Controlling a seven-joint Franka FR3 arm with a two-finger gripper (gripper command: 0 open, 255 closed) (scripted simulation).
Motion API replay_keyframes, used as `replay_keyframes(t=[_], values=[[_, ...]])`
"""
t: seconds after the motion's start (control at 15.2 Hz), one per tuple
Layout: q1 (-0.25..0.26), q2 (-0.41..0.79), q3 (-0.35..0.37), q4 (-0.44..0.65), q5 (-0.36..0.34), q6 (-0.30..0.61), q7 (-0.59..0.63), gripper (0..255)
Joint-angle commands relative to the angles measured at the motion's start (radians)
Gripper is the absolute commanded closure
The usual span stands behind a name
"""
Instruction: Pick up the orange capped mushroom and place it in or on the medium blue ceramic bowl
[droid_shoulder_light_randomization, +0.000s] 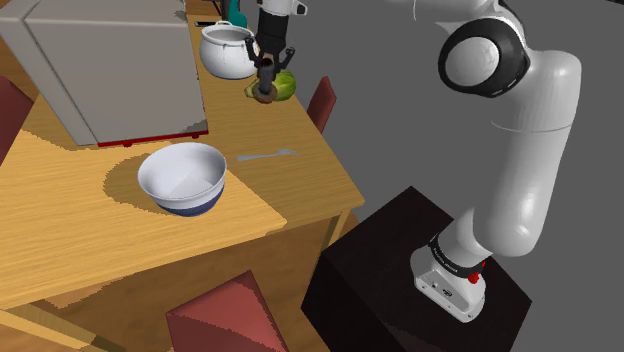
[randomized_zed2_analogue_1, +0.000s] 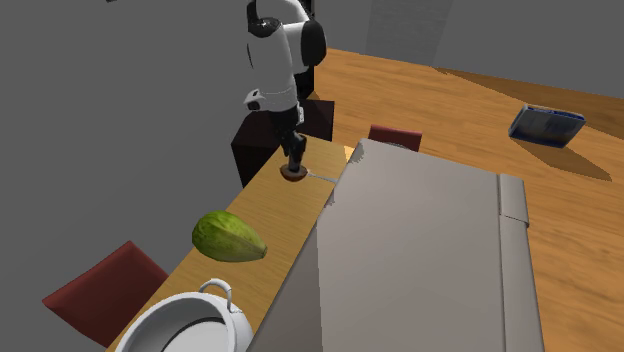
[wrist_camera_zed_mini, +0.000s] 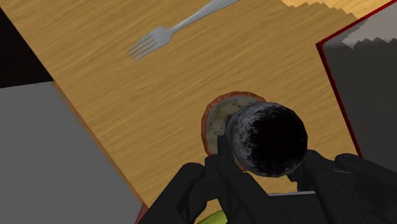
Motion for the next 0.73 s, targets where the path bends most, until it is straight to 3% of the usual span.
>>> replay_keyframes(t=[0.0,0.66], values=[[0.031,-0.015,0.010,-0.024,-0.006,0.015,0.040,255],[0.182,-0.058,0.064,-0.089,-0.037,0.058,0.243,255]])
